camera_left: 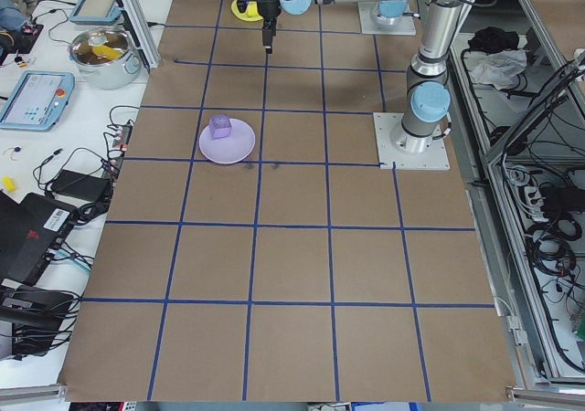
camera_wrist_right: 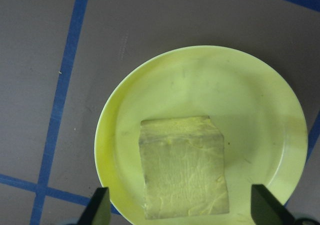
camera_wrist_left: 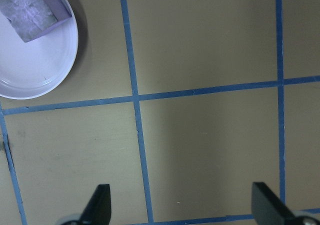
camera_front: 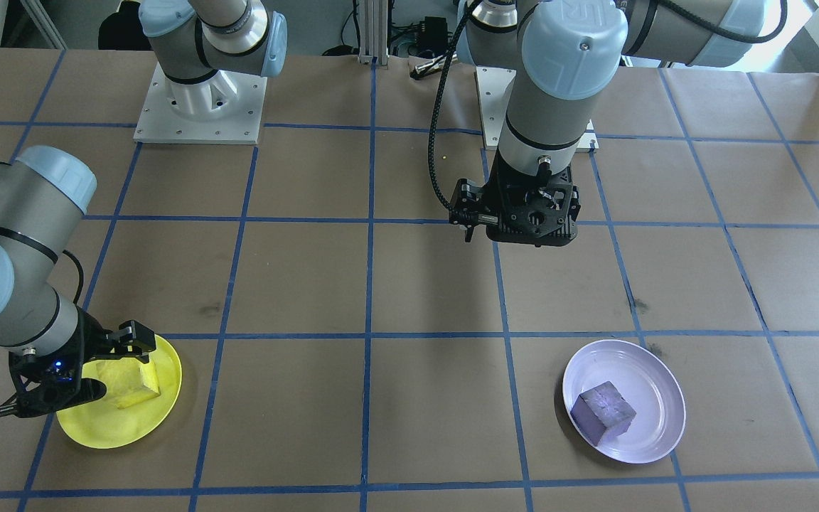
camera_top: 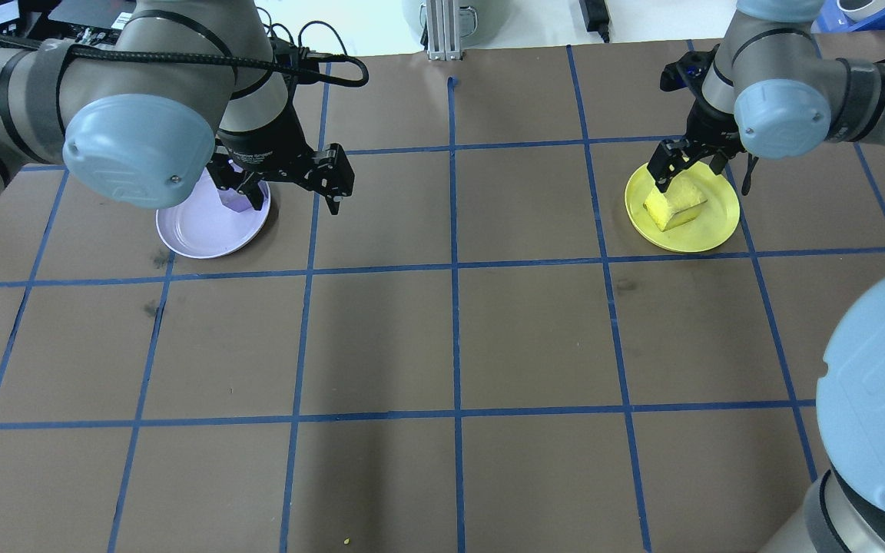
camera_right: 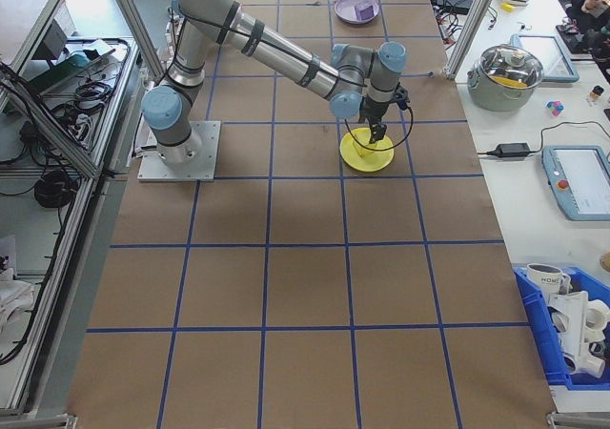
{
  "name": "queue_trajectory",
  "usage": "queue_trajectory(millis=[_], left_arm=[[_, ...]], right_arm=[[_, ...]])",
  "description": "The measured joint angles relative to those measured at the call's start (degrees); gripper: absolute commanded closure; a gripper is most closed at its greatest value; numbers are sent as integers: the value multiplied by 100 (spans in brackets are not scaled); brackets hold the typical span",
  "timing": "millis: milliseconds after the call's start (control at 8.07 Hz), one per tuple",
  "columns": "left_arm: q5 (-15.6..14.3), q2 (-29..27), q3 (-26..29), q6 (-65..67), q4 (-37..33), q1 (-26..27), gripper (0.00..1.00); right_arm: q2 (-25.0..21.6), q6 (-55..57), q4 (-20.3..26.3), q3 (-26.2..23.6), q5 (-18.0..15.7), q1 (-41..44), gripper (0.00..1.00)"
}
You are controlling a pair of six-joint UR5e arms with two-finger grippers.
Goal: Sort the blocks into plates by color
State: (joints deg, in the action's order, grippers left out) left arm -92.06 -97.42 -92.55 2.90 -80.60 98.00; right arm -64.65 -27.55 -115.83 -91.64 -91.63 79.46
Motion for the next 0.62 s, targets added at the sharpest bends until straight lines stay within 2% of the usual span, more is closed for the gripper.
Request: queue_trajectory(millis=[248, 620], left_arm=[[4, -1, -3, 0, 0, 0, 0], [12, 2, -1, 13, 0, 6, 0]], right_arm=[[-584, 74, 263, -6, 14, 3, 0], [-1679, 1014, 1184, -18, 44, 22, 0]])
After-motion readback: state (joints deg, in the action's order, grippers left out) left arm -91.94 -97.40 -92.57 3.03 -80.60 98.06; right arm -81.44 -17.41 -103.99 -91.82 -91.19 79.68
